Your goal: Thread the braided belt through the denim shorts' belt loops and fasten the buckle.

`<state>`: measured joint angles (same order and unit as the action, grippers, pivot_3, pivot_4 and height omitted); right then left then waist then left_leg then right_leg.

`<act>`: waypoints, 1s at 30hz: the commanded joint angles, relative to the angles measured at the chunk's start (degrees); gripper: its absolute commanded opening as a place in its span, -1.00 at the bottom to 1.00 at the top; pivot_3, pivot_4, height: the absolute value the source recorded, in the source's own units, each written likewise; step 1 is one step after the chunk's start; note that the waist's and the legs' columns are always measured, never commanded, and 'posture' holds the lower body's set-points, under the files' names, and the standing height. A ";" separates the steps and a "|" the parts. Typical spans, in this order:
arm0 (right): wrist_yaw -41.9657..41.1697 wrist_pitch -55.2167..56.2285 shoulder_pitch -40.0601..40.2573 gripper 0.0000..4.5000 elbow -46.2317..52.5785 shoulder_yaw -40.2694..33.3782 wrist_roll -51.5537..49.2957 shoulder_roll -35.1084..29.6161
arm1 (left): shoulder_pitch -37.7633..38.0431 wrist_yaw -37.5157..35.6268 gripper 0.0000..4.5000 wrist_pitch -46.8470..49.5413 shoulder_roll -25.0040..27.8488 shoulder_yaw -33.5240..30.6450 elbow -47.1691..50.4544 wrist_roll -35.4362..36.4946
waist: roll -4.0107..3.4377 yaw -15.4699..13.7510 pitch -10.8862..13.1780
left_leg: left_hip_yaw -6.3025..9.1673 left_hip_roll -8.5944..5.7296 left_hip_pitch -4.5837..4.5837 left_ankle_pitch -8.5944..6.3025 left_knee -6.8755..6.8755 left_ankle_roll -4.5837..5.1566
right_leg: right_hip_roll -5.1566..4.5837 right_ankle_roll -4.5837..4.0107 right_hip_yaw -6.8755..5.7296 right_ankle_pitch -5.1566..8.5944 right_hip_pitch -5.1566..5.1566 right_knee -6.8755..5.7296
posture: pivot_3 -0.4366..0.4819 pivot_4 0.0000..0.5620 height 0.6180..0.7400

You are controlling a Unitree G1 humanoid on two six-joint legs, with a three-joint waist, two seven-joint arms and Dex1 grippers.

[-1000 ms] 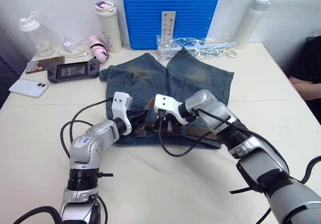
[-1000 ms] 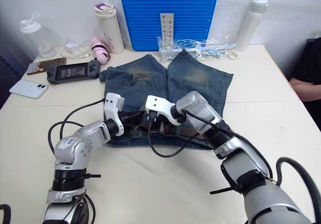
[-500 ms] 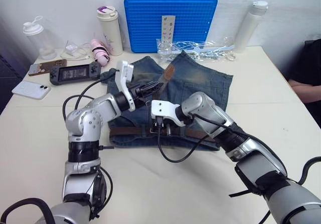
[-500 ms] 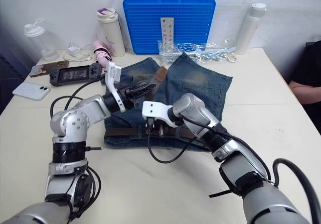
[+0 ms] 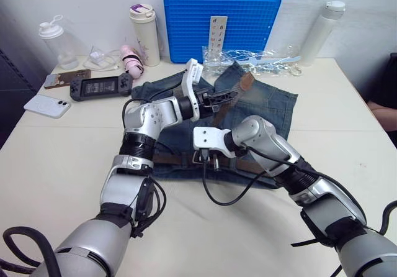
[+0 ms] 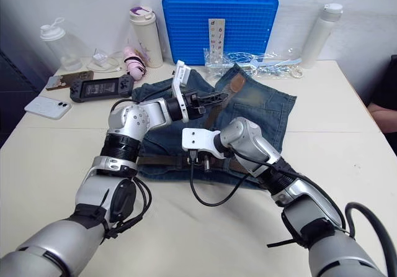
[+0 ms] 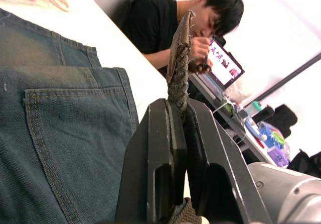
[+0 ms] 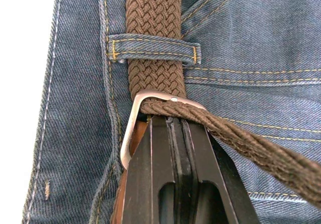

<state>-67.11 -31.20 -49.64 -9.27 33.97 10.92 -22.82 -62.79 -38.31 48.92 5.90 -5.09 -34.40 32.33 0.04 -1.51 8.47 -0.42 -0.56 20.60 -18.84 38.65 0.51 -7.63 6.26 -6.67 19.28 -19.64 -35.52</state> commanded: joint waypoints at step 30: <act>11.05 0.73 16.56 0.77 24.20 -31.38 -17.65 -17.90 | 19.17 -10.33 -1.00 -23.24 21.08 16.11 34.06 -20.60 | -0.12 0.13 2.04 | -0.23 0.10 1.03 0.07 -0.23 0.13 | 0.07 0.03 -0.48 0.02 -1.04 0.15 | -0.05 -0.47 0.17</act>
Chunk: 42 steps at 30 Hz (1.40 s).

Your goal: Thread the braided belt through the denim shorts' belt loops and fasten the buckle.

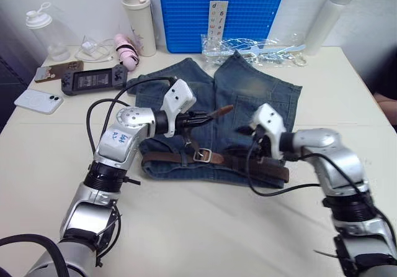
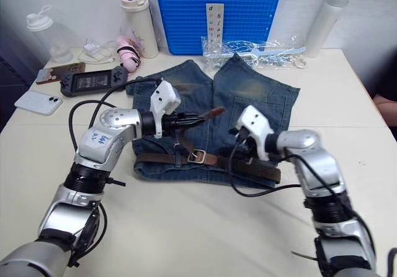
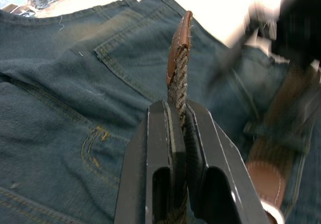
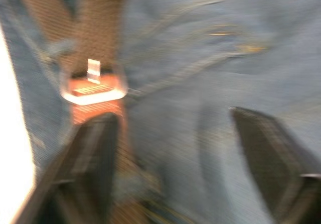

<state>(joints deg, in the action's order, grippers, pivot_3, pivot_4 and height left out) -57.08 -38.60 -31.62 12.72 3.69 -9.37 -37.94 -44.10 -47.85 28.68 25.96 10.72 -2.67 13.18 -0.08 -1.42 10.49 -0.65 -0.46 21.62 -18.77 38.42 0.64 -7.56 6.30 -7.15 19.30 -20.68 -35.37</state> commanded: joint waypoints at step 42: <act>-1.26 26.63 -9.32 -1.00 -7.18 7.90 7.47 -0.94 | -2.75 -2.91 -0.46 -18.54 -1.94 3.34 -4.28 -10.22 | 0.03 0.06 0.12 | 0.14 0.04 0.66 0.09 0.70 0.06 | -0.03 0.00 -0.23 0.00 -0.46 -0.45 | -0.05 -0.47 0.17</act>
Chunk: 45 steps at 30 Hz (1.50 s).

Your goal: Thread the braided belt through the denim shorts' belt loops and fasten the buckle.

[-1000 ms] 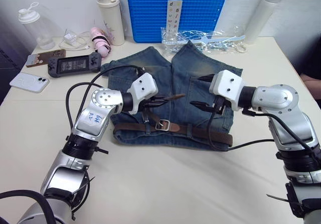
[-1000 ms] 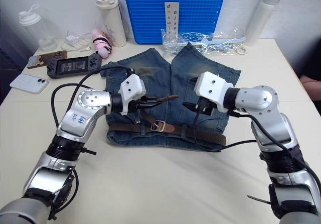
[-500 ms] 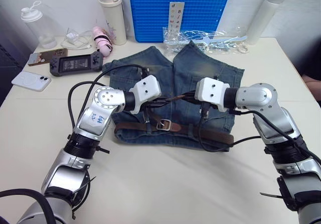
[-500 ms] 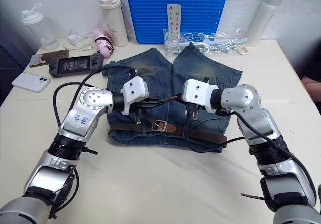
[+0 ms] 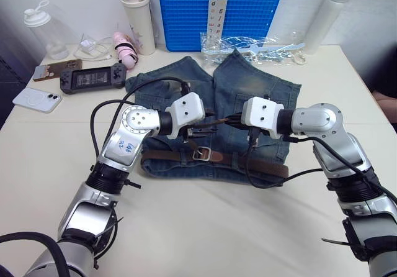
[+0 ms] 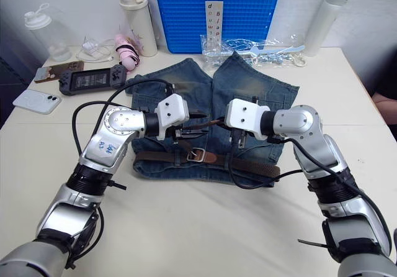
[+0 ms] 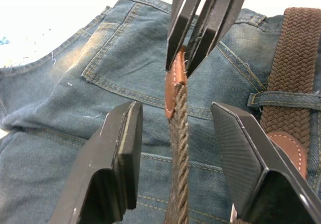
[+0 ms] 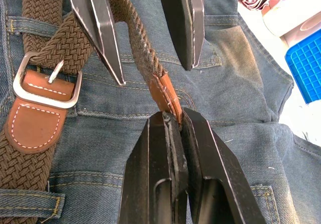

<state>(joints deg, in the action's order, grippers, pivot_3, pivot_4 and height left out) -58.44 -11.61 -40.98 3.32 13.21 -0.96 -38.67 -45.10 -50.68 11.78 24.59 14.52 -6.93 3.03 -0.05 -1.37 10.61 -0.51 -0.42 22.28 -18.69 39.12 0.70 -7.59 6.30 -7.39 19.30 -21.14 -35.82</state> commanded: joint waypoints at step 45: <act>11.46 0.59 13.76 0.60 12.03 6.10 12.04 2.56 | -3.15 -4.27 -1.00 -6.40 2.91 -1.47 -8.45 -2.12 | 0.01 0.13 -0.01 | -0.11 -0.03 0.03 0.03 0.09 0.03 | -0.03 0.00 0.07 0.00 -0.17 -0.23 | -0.05 -0.47 0.17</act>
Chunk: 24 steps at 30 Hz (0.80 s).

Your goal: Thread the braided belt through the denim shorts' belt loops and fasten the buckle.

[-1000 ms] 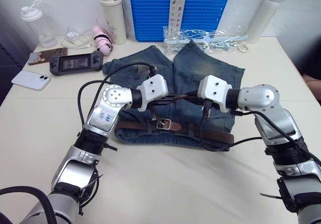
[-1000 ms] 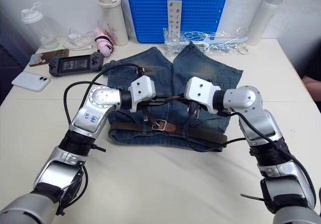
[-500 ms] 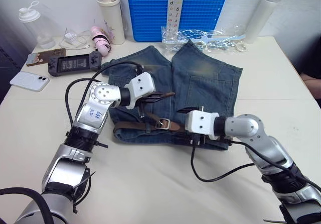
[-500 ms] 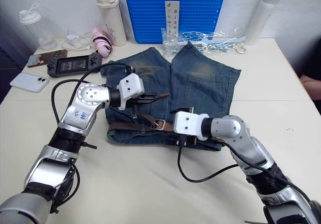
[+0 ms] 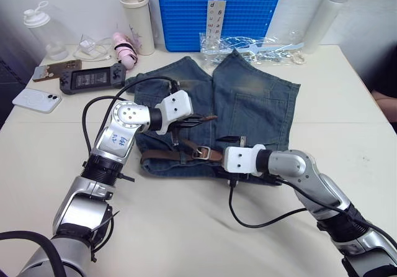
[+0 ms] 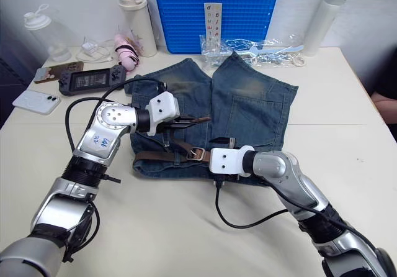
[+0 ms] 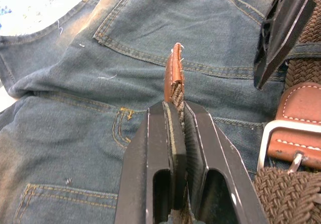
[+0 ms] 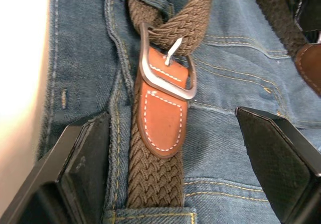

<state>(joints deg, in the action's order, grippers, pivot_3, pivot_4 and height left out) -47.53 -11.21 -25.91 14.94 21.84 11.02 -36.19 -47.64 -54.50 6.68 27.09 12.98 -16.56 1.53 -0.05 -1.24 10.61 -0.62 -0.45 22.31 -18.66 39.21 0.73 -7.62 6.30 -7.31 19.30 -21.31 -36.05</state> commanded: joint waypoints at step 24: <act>7.59 -0.98 -3.32 -0.96 -2.30 -5.03 2.50 3.17 | -8.96 -12.23 -1.00 -17.38 3.42 3.33 -14.79 -4.60 | 0.00 0.02 0.00 | -0.11 -0.02 0.04 0.02 0.02 0.02 | -0.01 0.00 0.07 0.00 -0.14 -0.13 | -0.05 -0.47 0.17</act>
<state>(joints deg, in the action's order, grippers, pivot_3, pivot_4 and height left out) -41.59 -11.71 -28.69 11.13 19.52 12.82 -33.20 -55.72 -66.29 -9.71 30.86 16.65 -32.05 -3.34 -0.04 -1.22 10.60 -0.73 -0.47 22.35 -18.64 39.23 0.75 -7.64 6.30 -7.24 19.30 -21.45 -36.19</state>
